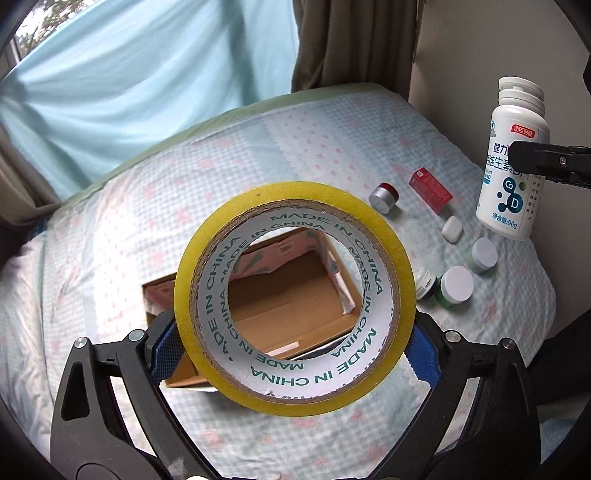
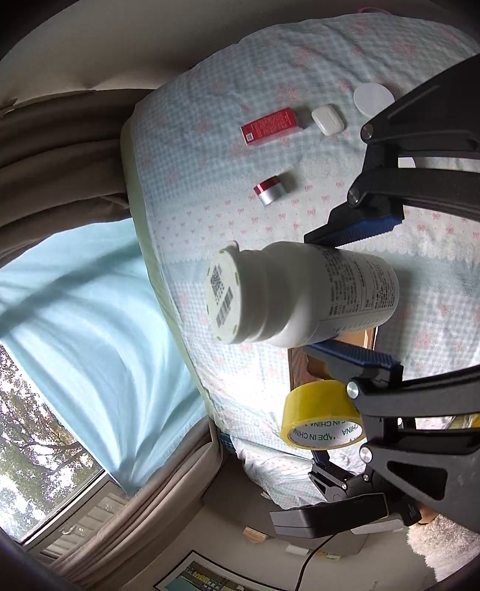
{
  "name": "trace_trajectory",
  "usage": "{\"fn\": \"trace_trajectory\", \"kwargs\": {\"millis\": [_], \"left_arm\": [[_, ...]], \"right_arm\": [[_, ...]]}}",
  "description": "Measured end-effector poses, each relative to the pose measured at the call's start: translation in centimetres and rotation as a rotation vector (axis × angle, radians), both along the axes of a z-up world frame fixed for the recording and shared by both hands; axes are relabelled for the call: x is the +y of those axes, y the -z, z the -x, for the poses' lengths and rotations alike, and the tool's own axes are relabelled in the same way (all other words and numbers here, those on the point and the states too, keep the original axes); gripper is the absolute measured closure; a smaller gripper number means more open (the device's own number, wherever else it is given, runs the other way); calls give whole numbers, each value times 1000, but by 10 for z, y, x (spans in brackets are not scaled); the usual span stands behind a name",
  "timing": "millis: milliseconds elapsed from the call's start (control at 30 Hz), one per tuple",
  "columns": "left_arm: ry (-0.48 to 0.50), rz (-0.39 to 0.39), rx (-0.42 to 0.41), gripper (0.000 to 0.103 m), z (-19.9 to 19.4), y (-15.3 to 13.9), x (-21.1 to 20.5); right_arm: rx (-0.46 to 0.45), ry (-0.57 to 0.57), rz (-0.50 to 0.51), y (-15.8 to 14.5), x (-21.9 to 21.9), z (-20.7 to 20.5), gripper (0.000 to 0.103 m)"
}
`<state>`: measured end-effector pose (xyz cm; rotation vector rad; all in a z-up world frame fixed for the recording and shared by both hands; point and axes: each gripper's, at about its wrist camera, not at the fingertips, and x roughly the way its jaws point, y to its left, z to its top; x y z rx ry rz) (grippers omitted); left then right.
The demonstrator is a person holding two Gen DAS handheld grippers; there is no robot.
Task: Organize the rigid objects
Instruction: 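Carry the tape roll and pill bottle over the cardboard box with both tools, then open both tools to drop the tape roll and pill bottle into the box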
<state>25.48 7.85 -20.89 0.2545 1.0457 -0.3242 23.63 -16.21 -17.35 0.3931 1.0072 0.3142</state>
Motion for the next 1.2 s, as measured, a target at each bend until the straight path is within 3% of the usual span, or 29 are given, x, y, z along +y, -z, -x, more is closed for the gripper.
{"fn": "trace_trajectory", "kwargs": {"millis": [133,300,533,633,767,967,1200], "left_arm": [[-7,20,63,7,-2,8,59],[-22,-13,118,7,-9,34,109],[-143,-9,212,7,-36,86,154],[-190,-5,233,7,-53,107,159],[-200,-17,267,7,-75,132,157],[-219,-64,352,7,-118,183,133],[-215,-114,451,7,-136,229,116]], "right_arm": [[8,6,-5,-2,56,1,57],[55,24,-41,13,113,-9,57],[159,-21,13,67,164,-36,57],[207,-64,76,95,182,-50,57],[293,-58,63,133,189,-68,57],[376,-89,127,185,198,-94,57],[479,-149,185,235,201,-103,57]]}}
